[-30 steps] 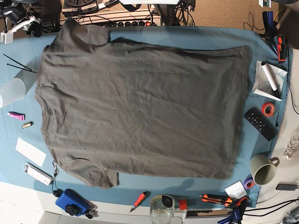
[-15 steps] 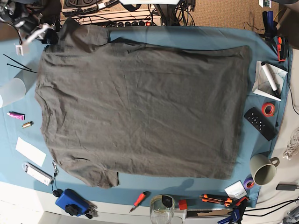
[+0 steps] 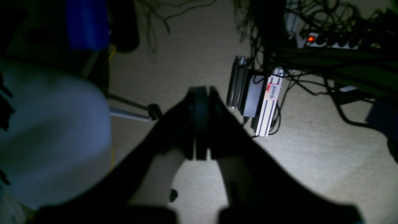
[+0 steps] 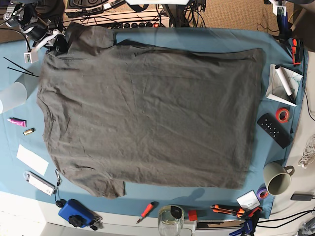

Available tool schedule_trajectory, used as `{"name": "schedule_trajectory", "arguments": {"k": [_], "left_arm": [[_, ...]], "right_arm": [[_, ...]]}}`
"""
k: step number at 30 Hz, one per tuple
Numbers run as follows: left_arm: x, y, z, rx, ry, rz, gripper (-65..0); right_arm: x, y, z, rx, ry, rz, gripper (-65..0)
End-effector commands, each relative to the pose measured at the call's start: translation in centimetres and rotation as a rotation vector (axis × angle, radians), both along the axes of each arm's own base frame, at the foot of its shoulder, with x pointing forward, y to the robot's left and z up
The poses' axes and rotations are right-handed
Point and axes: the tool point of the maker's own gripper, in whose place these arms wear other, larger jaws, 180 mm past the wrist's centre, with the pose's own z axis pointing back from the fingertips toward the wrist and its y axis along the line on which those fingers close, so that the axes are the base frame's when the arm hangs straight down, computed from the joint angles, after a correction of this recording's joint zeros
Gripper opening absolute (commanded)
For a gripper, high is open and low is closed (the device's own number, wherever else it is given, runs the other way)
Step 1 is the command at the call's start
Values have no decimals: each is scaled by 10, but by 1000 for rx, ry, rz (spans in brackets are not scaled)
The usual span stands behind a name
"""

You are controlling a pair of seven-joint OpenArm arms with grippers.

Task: Fold the T-shirt properly
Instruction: 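Move both grippers to the shirt's shoulder corners and grasp them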

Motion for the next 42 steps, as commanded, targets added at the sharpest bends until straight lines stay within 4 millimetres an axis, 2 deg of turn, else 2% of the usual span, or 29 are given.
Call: {"name": "schedule_trajectory", "arguments": {"k": [1, 3, 5, 10, 14, 16, 20, 26, 29, 32, 42], "left_arm": [[2, 2, 8, 13, -7, -14, -559], [11, -1, 16, 16, -32, -30, -456], [23, -3, 24, 22, -68, -43, -409], [55, -15, 52, 27, -160, -93, -409], [78, -40, 77, -86, -230, -74, -409], [85, -51, 88, -133, -251, -71, -409], [94, -57, 99, -142, -289, -85, -409], [117, -66, 108, -205, -372, -71, -409], [139, -62, 115, -176, -441, -85, -409], [152, -55, 116, -141, -467, -64, -409], [159, -48, 84, -214, -440, -9, -409]], "right_arm": [[-9, -3, -5, -22, 56, 10, -433], [-10, -1, -6, -17, 59, 8, -433], [-13, 1, -8, -10, 69, 7, -433], [-19, 3, -11, -6, 104, 15, -433], [-19, 3, -11, -5, 104, 15, -433], [-19, 3, -11, -6, 104, 15, -433], [-19, 3, -11, -6, 104, 15, -433], [-19, 3, -11, -6, 104, 15, -433], [-19, 3, -11, -6, 104, 15, -433], [-20, 3, -11, -6, 109, 17, -433], [-19, 3, -11, -6, 107, 16, -433]]}}
